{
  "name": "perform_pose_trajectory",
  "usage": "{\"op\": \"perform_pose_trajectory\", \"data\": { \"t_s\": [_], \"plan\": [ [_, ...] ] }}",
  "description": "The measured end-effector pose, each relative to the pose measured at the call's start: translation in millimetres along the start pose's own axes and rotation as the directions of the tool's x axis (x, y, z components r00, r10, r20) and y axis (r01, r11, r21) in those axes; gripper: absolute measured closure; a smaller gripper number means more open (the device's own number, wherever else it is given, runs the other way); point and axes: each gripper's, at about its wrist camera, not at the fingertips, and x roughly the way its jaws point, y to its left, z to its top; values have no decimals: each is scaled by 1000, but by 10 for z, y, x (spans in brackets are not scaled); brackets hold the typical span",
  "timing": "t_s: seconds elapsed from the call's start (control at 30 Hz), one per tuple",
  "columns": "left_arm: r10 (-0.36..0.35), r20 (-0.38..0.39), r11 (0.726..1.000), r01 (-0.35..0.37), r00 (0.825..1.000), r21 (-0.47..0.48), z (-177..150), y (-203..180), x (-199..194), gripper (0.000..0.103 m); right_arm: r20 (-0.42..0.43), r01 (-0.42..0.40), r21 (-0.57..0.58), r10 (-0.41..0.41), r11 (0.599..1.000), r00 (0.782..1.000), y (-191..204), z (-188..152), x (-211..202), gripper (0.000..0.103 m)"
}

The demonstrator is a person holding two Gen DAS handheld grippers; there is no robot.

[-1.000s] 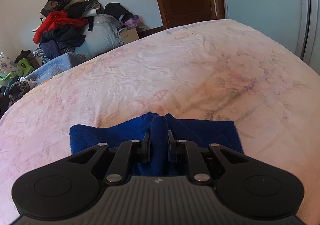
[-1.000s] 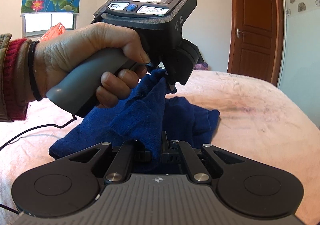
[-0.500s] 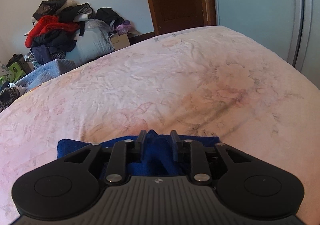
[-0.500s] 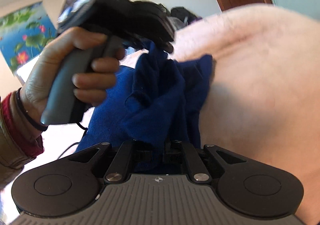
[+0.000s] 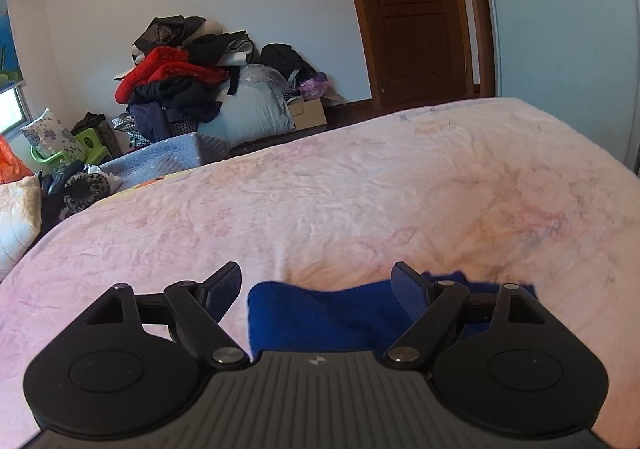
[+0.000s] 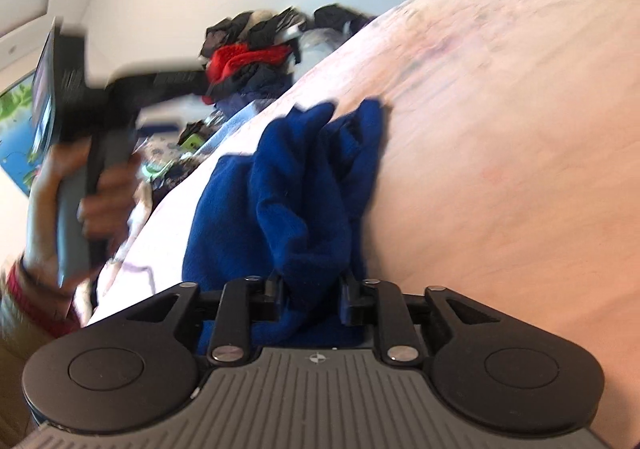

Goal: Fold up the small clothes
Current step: 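Open the left gripper while the right gripper releases the folded side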

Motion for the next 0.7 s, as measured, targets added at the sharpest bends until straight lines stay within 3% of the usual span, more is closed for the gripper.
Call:
{"op": "perform_pose_trajectory", "data": {
  "t_s": [0.1,0.27,0.37,0.5,0.53,0.57,0.6,0.7],
  "plan": [
    [23,-16,1000,-23,1000,13,-231,49,-68,21,63,58,-46,-55,997,996,42,203,-59,55],
    [-2,-60,1000,2,998,3,-524,58,-151,21,89,45,-238,-25,970,996,359,800,314,54],
    [-10,-63,1000,11,998,3,-640,59,-202,21,17,36,-350,-32,936,999,520,1152,803,37],
    [11,-53,1000,-10,999,21,-726,36,-238,21,-124,24,-399,-80,917,989,621,1368,1411,34],
    [9,-54,1000,-7,998,25,-738,34,-240,21,-150,21,-408,-90,913,985,632,1359,1507,37],
    [4,-56,1000,-3,998,30,-751,31,-243,21,-165,25,-412,-101,911,981,648,1347,1562,61],
    [2,-55,999,0,998,33,-761,36,-247,21,-172,37,-412,-118,910,978,656,1339,1595,95],
    [0,-47,999,1,999,35,-780,56,-258,21,-125,70,-429,-135,901,983,655,1327,1537,96]
  ]
}}
